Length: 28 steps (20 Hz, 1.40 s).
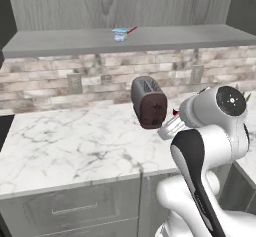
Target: Pick the yogurt and honey bottle from the counter and place them in the cabinets closest to them.
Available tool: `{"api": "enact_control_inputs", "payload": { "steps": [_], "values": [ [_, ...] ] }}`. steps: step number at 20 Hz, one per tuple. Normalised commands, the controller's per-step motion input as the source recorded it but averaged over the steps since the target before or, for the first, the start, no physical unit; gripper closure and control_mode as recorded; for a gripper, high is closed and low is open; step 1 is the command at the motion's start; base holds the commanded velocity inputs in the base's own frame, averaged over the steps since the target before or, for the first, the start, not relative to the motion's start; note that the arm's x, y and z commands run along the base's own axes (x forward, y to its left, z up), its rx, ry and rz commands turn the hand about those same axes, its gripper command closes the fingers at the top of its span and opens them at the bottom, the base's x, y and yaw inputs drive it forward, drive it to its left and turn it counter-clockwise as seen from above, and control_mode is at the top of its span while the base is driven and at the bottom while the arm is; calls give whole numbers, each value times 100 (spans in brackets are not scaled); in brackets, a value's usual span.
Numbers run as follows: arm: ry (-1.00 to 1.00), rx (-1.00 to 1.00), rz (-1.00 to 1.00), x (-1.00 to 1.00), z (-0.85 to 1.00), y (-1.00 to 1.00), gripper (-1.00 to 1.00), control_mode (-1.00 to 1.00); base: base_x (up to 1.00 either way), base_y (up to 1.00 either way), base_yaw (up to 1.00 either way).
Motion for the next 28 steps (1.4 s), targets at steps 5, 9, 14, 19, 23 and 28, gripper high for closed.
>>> {"api": "enact_control_inputs", "payload": {
  "steps": [5, 9, 14, 19, 23, 28],
  "values": [
    [0, 0, 0, 0, 0, 0, -100, 100, -63, 0, -1],
    [0, 0, 0, 0, 0, 0, -100, 100, -62, 2, 0],
    [0, 0, 0, 0, 0, 0, -100, 100, -56, 12, 0],
    [0, 0, 0, 0, 0, 0, -100, 100, -46, 26, 0],
    [0, 0, 0, 0, 0, 0, -100, 100, -38, 43, 0],
    [0, 0, 0, 0, 0, 0, -100, 100, -28, 45, 0]
  ]
}}
